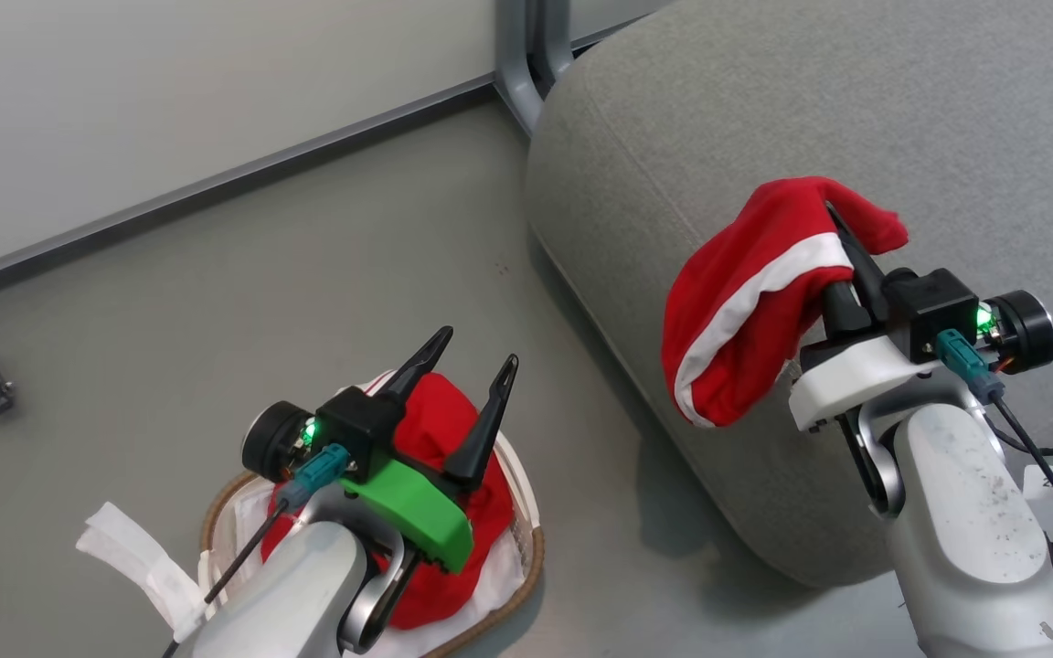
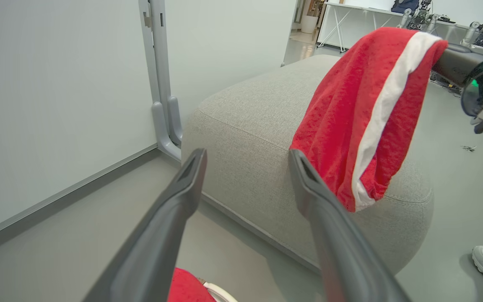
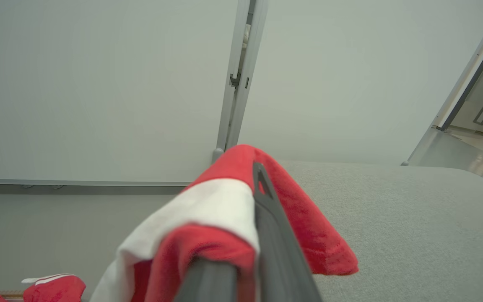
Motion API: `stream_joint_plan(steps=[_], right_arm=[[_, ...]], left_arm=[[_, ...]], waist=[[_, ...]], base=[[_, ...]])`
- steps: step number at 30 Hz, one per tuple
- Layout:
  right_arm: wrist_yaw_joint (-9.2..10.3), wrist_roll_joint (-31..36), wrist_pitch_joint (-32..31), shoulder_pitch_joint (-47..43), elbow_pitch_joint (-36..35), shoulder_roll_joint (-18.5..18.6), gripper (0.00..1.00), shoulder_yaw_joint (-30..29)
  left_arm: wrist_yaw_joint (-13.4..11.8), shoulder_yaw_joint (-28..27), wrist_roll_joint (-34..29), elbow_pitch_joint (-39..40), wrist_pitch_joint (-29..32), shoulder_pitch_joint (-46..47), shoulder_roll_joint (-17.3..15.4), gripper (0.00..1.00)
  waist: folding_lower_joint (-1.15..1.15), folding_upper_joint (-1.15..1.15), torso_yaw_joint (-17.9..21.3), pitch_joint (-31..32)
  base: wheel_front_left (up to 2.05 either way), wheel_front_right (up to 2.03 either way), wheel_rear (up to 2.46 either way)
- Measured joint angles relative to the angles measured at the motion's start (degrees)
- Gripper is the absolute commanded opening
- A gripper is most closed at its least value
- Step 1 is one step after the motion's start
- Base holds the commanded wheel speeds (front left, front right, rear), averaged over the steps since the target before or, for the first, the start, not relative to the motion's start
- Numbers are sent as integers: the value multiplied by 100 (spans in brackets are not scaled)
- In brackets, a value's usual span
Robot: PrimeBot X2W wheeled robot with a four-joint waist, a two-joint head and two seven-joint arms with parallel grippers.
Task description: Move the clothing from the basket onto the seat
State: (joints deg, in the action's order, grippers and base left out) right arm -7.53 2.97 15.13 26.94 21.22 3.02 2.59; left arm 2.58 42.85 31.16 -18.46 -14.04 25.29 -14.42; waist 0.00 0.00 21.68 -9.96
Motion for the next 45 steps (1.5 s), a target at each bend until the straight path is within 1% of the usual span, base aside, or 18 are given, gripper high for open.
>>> stream_joint_plan(steps=[6, 9, 14, 17, 20, 28, 31, 36, 39, 42, 45], right_arm=[[0, -14, 1, -176, -172, -7, 0, -76], [0, -18, 1, -196, -177, -9, 0, -115], [0, -44, 1, -132, -56, -16, 0, -168], [0, -52, 1, 161, 112, 5, 0, -254], [0, -51, -56, 603, 352, 155, 0, -215], [0, -253, -356, 2412, 789, 788, 0, -122], [0, -310, -581, 3120, 899, 1212, 0, -196], [0, -237, -903, 4043, 1077, 2139, 0, -615], [0, -187, -1025, 4398, 1290, 2439, 0, -918], [0, -45, -1074, 4540, 1613, 2632, 0, -1280], [0, 392, -1063, 4532, 1969, 2777, 0, -1484]], left_arm=[[-5, 57, -41, 42, 11, 9, -59, 100], [-7, 87, -53, 73, 35, 16, -81, 100], [-7, 129, -94, 159, 65, 49, -137, 100], [-14, 113, -119, 216, 89, 132, -231, 100], [-44, 75, -138, 320, 141, 187, -297, 100], [-120, 16, -300, 706, 302, 549, -486, 100], [-127, 63, -380, 868, 403, 723, -504, 100], [-53, 303, -590, 1067, 557, 1022, -387, 100], [-47, 356, -635, 1116, 603, 1187, -285, 100], [-46, 391, -691, 1181, 646, 1339, -225, 100], [-48, 438, -766, 1243, 677, 1494, -180, 100]], waist=[[0, 0, 384, -203], [0, 0, 495, -309], [0, 0, 542, -485], [0, 0, 498, -586], [0, 0, 430, -703], [0, 0, 182, -1177], [0, 0, 47, -1389], [0, 0, -305, -1746], [1, 0, -505, -2013], [1, 0, -687, -2296], [1, 0, -852, -2585]], base=[[0, 0, 0], [0, 0, 0], [0, 0, 0], [0, 0, 0], [0, 0, 0], [0, 0, 0], [0, 0, 0], [0, 0, 0], [0, 0, 0], [0, 0, 0], [0, 0, 0]])
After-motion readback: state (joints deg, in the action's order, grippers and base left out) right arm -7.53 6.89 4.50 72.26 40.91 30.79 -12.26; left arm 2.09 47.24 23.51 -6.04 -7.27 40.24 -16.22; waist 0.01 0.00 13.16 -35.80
